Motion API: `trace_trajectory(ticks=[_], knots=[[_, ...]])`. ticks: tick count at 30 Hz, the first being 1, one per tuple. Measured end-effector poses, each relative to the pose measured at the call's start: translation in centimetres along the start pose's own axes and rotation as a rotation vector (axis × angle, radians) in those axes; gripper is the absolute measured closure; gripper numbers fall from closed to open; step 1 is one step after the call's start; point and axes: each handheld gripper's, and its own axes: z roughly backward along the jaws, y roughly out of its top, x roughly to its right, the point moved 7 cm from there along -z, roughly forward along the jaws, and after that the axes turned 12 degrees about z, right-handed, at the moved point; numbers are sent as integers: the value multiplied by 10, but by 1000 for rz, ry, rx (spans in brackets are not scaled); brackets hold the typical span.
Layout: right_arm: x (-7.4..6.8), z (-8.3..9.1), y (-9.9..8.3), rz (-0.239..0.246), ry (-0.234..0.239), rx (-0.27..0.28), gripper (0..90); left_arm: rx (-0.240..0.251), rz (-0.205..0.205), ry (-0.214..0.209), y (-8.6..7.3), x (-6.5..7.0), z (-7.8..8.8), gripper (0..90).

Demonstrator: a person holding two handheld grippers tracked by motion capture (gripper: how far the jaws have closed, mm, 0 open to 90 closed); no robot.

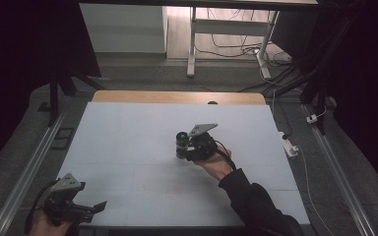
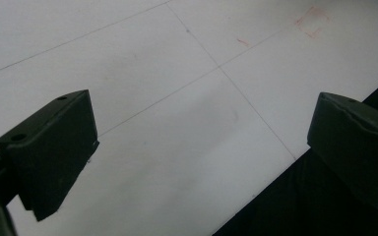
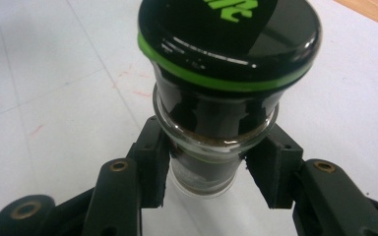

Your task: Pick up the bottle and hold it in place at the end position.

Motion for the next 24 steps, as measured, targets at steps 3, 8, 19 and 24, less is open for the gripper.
trace_trajectory(ticks=[3, 8, 19, 24], knots=[[5, -4, 2, 11, -9, -7, 533, 1, 1, -1, 0, 0, 0, 1], [13, -12, 3, 20, -15, -15, 533, 2, 2, -5, 0, 0, 0, 1], [23, -30, 0, 23, -21, -22, 533, -1, 2, -5, 1, 0, 0, 1], [24, -37, -5, 45, -32, -33, 533, -3, 1, -8, 1, 0, 0, 1]])
